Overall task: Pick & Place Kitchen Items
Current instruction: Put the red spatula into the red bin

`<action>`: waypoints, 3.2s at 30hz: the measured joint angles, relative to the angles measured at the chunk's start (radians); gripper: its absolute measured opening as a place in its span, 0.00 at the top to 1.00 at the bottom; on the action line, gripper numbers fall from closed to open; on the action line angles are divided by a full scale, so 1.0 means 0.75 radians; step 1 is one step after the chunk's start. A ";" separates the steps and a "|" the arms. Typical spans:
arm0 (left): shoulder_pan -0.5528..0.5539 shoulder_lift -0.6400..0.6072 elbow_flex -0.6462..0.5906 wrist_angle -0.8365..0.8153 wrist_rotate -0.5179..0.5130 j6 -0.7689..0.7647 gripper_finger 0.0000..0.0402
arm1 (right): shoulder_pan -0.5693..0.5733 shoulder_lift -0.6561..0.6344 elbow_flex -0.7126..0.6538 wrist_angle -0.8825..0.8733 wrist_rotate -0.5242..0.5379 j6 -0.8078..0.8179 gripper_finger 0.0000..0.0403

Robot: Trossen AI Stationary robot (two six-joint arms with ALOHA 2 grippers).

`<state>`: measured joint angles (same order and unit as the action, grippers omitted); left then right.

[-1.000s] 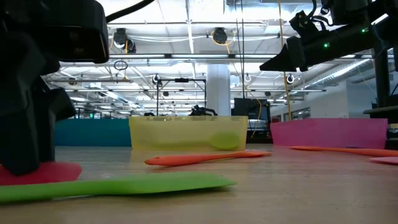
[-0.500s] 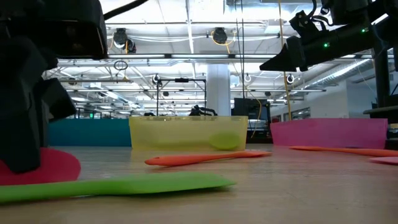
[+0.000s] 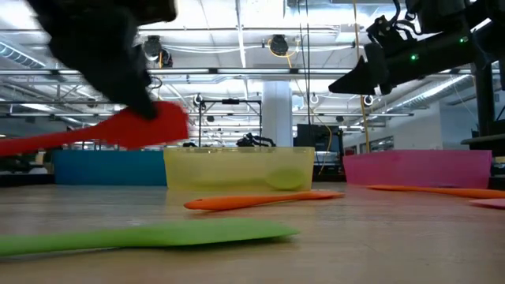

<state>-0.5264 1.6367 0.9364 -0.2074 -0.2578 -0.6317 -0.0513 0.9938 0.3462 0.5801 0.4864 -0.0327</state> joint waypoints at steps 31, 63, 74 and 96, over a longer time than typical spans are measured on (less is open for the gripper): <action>0.484 -0.074 0.003 0.910 -0.145 0.962 0.96 | 0.098 0.775 0.077 1.182 -0.650 0.097 0.77; 0.502 0.017 0.004 0.930 -0.259 0.874 0.89 | 0.086 0.709 0.115 0.882 -0.480 -0.061 0.98; 0.502 0.016 0.005 0.858 -0.253 0.869 0.86 | 0.128 0.239 -0.024 0.478 -0.290 -0.067 0.97; 0.583 0.016 0.005 0.761 -0.250 0.754 0.55 | 0.340 -0.315 -0.430 0.611 0.532 -0.799 0.97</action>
<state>-0.0895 1.6489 0.9405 0.3631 -0.4454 -0.0661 0.2034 0.7578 0.0238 1.0383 0.8852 -0.6318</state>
